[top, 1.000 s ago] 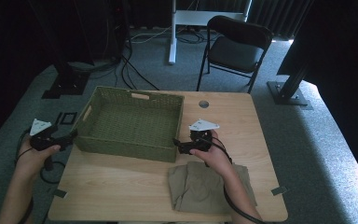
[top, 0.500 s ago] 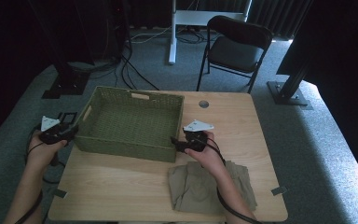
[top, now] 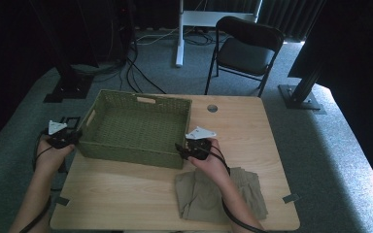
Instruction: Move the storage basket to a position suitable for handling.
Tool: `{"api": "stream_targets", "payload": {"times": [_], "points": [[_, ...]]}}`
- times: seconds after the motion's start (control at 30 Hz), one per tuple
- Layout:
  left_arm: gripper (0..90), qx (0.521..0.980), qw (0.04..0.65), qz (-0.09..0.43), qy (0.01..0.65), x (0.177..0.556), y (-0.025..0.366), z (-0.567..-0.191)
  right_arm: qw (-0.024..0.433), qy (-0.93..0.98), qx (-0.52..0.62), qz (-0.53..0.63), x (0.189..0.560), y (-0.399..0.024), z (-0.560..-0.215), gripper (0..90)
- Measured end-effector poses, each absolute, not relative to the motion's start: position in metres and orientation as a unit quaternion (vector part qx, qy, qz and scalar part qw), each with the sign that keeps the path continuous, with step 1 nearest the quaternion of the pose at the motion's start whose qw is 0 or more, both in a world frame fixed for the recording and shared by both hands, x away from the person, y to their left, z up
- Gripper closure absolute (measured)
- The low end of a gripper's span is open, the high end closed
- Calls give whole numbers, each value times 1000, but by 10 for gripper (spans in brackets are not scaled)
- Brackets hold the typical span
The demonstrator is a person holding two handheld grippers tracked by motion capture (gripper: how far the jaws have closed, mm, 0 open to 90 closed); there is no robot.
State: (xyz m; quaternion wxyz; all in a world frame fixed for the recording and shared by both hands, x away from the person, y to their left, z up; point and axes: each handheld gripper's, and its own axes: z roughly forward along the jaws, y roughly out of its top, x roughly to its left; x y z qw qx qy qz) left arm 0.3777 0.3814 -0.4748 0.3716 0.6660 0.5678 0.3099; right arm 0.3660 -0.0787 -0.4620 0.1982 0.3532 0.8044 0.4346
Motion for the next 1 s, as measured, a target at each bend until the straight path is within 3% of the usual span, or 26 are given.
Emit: {"api": "stream_targets", "payload": {"times": [1.0], "points": [[842, 651, 386, 297, 582, 356, 354, -476, 188, 778, 425, 424, 372, -102, -463, 583]]}}
